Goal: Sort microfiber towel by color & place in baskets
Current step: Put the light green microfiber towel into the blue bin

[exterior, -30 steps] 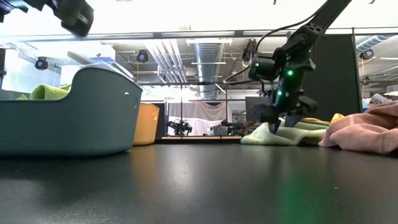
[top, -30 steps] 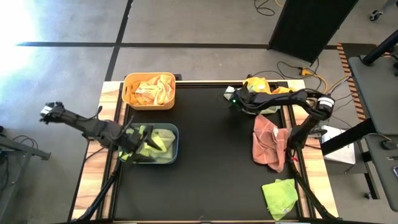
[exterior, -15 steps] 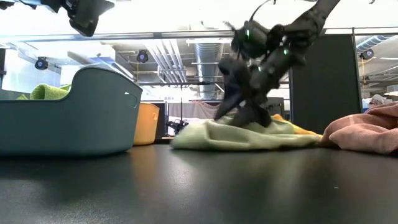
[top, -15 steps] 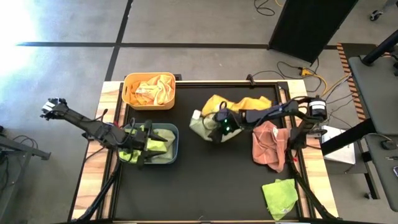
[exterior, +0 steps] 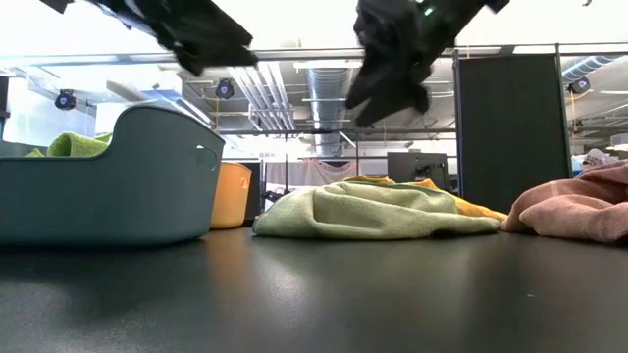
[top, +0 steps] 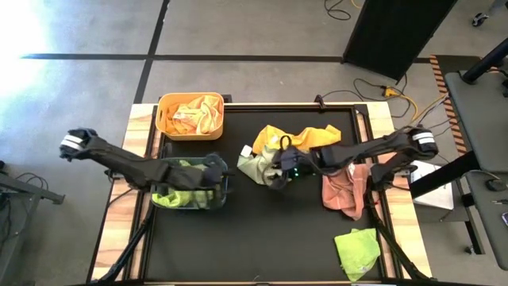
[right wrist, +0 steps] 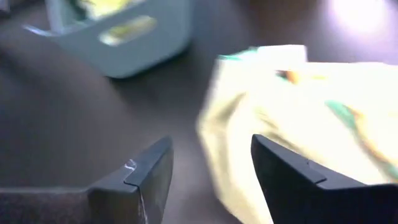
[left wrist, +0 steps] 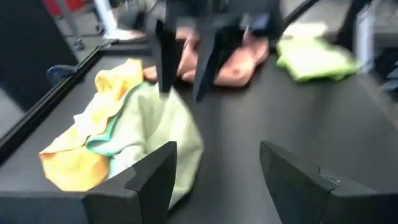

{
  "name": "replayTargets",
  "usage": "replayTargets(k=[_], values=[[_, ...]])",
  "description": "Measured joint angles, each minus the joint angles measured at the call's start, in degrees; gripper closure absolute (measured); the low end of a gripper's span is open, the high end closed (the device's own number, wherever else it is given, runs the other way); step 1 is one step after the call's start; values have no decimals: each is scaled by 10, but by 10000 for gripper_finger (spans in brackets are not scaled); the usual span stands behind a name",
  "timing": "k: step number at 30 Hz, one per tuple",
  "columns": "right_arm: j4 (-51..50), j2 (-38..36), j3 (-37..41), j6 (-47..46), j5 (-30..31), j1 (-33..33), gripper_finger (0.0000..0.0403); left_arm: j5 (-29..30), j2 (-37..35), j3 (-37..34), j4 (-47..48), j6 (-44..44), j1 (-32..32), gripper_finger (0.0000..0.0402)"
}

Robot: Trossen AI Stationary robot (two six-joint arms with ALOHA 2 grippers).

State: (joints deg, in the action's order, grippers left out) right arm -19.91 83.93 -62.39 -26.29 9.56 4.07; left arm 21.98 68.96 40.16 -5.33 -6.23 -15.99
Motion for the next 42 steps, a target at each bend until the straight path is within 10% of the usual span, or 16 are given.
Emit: replayTargets(k=[10,26,42], values=[[-187,-73,-12,-90,201,108,199,-110,231,155,24,137,33,191],[-190,-66,53,-136,209,178,199,-121,465,338,177,181,169,242],[-193,-66,56,-102,205,179,200,-151,418,355,210,190,146,396]])
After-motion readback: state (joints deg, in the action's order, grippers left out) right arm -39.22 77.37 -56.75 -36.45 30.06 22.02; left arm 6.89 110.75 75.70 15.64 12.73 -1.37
